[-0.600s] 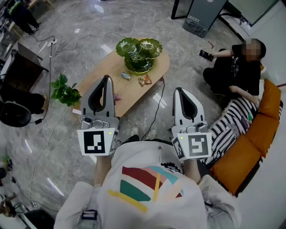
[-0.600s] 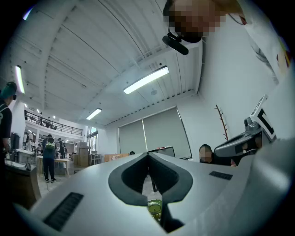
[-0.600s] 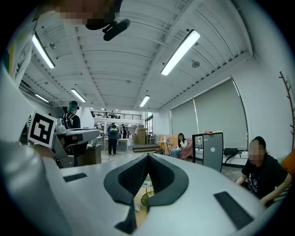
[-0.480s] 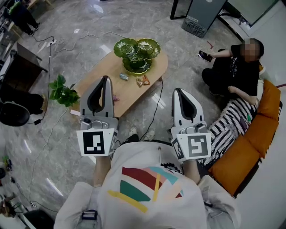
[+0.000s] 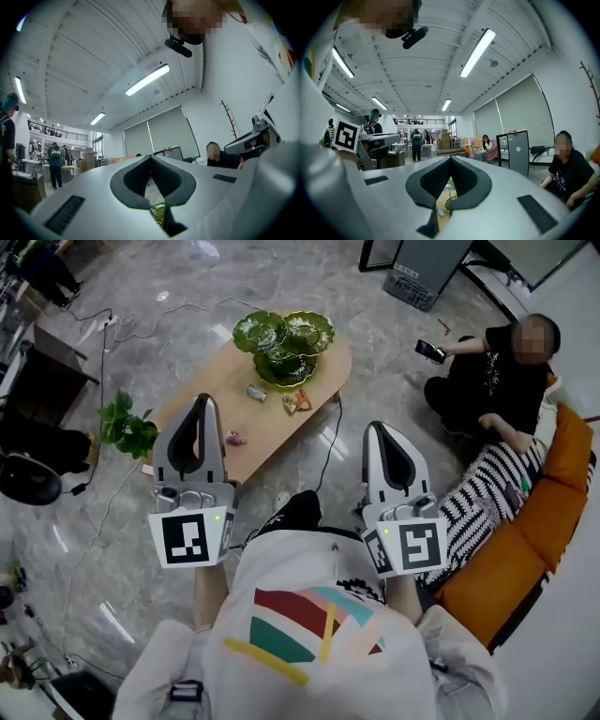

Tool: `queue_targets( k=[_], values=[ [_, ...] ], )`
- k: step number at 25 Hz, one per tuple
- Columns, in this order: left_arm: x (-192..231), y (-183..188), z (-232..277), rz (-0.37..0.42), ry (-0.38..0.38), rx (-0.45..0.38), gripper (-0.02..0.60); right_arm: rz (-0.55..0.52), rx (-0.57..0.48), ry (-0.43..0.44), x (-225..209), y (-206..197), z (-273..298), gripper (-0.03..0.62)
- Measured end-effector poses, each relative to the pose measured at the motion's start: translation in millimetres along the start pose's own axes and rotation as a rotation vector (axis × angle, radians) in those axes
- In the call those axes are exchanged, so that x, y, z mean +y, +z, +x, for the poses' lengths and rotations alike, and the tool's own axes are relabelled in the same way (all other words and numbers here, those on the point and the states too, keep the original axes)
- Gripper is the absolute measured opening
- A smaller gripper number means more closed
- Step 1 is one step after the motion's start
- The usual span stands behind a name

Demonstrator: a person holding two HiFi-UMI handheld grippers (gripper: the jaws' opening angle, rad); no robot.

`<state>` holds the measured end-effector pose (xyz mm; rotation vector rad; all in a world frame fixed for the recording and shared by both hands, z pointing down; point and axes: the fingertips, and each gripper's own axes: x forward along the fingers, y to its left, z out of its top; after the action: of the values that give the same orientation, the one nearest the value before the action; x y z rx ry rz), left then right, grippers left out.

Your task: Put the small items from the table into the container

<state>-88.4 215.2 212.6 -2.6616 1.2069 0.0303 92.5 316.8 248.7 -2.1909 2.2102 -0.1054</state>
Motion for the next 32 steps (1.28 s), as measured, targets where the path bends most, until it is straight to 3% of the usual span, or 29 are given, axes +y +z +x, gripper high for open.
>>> queue_targets(
  k=[11,16,21,27,32],
  values=[
    [19,-28,17,-0.002,0.038,0.045,0.008,0.01,0.07,0.038,-5,-24,26,0.014],
    [33,-41,64,-0.012,0.033,0.016,0.008,-0.039,0.079,0.036,-20,-25,70,0.014],
    [61,-44,118,-0.051,0.045,-0.037,0.008,-0.147,0.053,0.129,-21,-9,137,0.014],
    [88,-64,170,0.005,0.044,-0.021,0.008,-0.128,-0.033,0.216,-17,12,211,0.014],
    [113,-65,223,0.008,0.035,-0.062,0.008,-0.188,-0.038,0.181,-30,18,238,0.015]
  ],
)
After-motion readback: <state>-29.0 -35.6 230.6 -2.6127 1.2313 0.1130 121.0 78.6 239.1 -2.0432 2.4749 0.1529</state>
